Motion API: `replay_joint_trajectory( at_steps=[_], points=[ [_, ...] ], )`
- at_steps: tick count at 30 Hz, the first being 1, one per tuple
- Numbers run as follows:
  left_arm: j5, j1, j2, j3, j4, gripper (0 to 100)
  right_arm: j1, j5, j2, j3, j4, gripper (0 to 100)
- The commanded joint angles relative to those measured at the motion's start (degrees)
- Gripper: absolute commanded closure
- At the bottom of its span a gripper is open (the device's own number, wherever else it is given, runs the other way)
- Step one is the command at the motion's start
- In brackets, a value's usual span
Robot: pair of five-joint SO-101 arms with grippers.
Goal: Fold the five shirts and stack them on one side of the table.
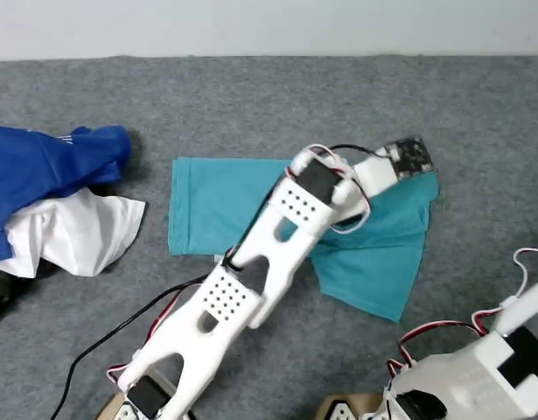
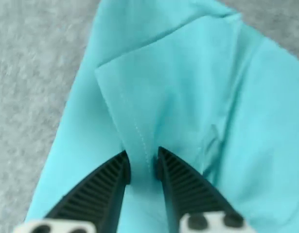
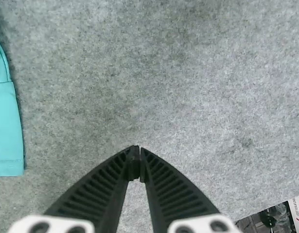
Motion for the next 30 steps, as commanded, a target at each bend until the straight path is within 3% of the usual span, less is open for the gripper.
replay_joint_trajectory(
  at_steps=[1, 9, 15, 30],
  points=[
    [0.7, -2.0, -3.2, -2.2, 0.6, 92, 0.3, 0.2, -3.8, -3.1, 2.4, 98.7],
    [1.0, -2.2, 0.4, -2.6, 1.1, 91, 0.3, 0.2, -3.8, -3.1, 2.4, 98.7],
    [9.7, -2.7, -2.6, -2.3, 2.1, 73, 0.6, 0.2, -3.8, -3.1, 2.4, 98.7],
    [9.6, -6.9, -8.4, -2.2, 2.1, 79, 0.4, 0.2, -3.8, -3.1, 2.4, 98.7]
  ],
)
